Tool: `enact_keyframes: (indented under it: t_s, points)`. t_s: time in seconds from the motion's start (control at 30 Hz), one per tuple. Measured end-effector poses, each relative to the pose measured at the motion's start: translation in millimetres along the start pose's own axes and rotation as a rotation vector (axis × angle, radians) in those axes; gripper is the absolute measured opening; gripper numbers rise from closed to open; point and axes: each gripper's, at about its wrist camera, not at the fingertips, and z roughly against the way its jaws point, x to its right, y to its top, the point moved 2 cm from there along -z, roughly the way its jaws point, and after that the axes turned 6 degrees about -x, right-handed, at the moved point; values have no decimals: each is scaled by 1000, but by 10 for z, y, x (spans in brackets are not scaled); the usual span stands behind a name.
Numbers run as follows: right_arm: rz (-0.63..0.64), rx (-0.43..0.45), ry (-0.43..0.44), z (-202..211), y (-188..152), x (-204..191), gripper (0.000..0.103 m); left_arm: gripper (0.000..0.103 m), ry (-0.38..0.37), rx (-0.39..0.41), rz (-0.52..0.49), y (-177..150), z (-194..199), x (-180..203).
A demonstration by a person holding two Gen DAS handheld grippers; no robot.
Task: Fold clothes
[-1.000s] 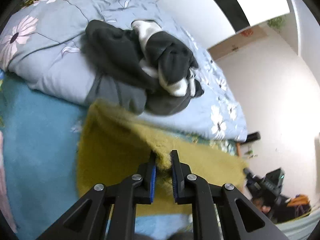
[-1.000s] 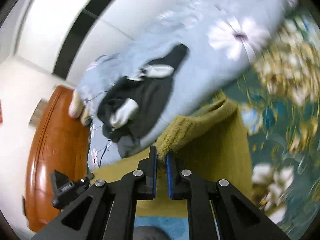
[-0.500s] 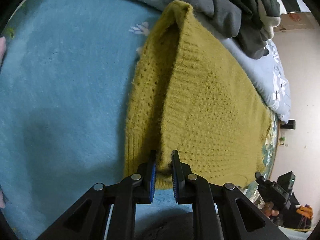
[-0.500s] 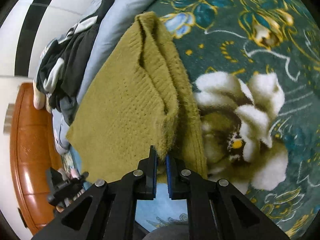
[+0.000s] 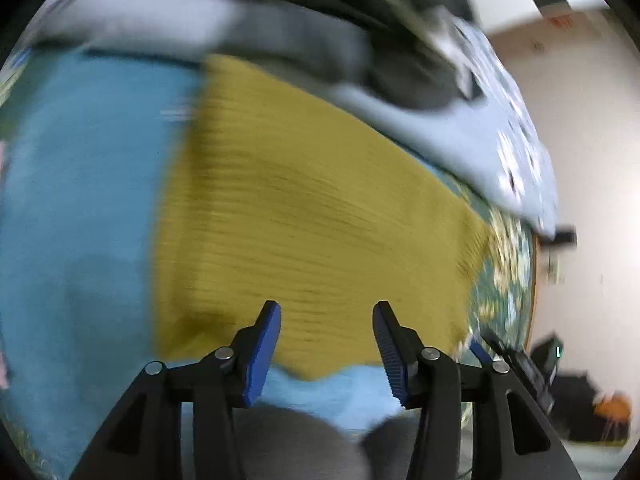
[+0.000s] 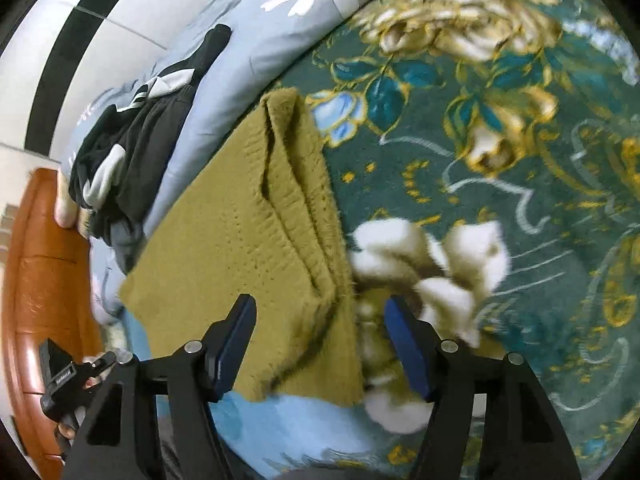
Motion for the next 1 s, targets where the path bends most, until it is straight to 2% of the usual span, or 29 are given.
enact_keyframes:
  t_s: [0.07,0.13,0.2,0.33,0.43,0.5,0.53,0.57,0.67,0.73,0.87,1.0]
  points:
    - [-22,-11,-15,-80,46,65,68,54,36,-36,-33,14,-310,310]
    - [-36,-11,12,-146,62,90,68,54,77,-95,-65,-64,-691,554]
    - [-56,-20,53,-198,68,129,68,54,91,-154,-82,-235,-897,708]
    - [-109,-57,48,-363,8,169,68,54,129,-171,-69,-297,-1197,771]
    - [-108,-44,23,-380,-27,161,68,55,156,-172,-43,-310,-1389,768]
    - [-110,-46,5,-400,-31,107,59,58,161,-169,-61,-298,-1407,810]
    - [-115,-52,-3,-414,-29,79,42,58,162,-171,-69,-291,-1397,823]
    - [-125,-60,-13,-427,-28,53,33,58,144,-173,-67,-284,-1343,827]
    - [-135,-61,-59,-398,-33,-71,22,58,14,-129,-24,-277,-971,744]
    - [-97,-42,-81,-310,-31,-207,20,59,-55,-69,7,-275,-644,617]
    - [2,2,-104,-76,10,-655,19,58,-136,69,100,-287,113,47]
    - [186,62,-124,113,11,-1491,19,59,-207,206,189,-229,639,-557]
